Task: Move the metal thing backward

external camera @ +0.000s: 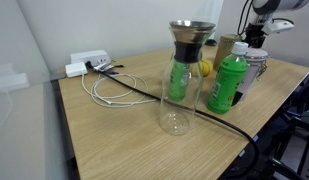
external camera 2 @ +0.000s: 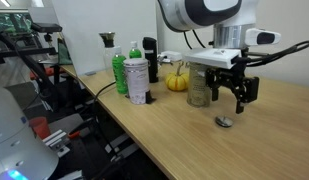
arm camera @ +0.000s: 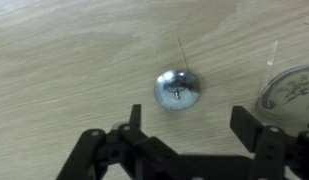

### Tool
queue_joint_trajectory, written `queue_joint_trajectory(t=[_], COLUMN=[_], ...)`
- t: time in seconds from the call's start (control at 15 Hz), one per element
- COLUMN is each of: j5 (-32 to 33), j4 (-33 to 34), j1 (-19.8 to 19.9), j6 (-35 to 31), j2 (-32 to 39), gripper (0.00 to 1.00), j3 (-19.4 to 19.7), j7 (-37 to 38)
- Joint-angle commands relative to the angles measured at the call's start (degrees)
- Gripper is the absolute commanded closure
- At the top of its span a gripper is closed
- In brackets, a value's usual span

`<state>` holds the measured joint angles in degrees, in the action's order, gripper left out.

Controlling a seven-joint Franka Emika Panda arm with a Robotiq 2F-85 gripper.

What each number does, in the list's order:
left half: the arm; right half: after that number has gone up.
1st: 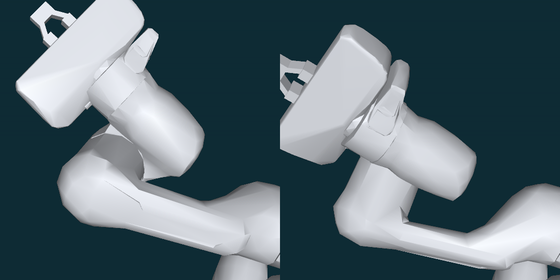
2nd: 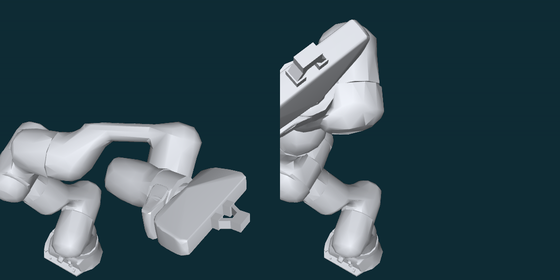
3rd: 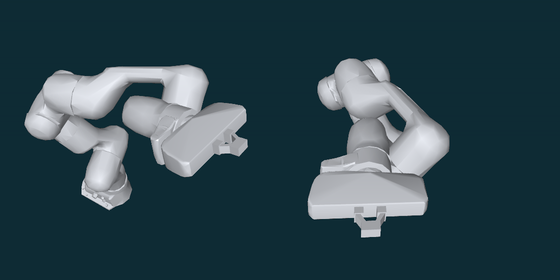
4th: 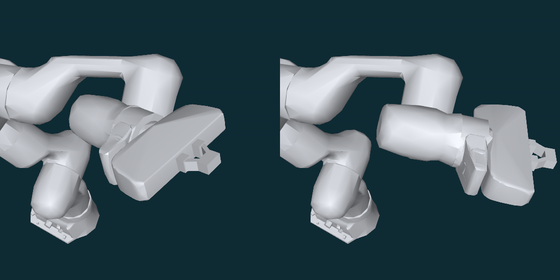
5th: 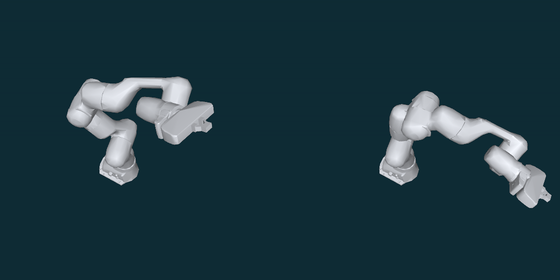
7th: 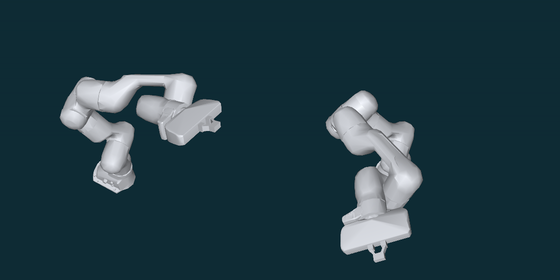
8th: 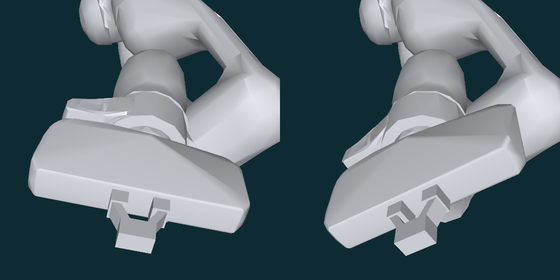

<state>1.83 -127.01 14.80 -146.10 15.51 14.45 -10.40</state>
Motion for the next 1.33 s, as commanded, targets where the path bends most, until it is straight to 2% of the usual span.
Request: queue_joint_trajectory(t=[0.0, 0.4, 0.6, 0.67, 0.87, 1.27], j5=[3.0, 9.3, 9.5, 8.4, 8.4, 8.4], j4=[-4.9, -12.5, -16.9, -14.1, -16.7, -16.8], j1=[-0.3, -0.3, -0.3, -0.3, -0.3, -0.3], j6=[-1.3, 0.6, 2.5, 1.4, 2.3, 2.3], j2=[-6.5, -20.3, -27.4, -23.7, -27.5, -27.2], gripper=[0.00, 0.00, 0.00, 0.00, 0.00, 0.00], j3=[0.6, 0.4, -0.6, -0.3, -0.7, -0.7], j7=[1.9, 5.6, 5.3, 4.6, 4.6, 4.6])
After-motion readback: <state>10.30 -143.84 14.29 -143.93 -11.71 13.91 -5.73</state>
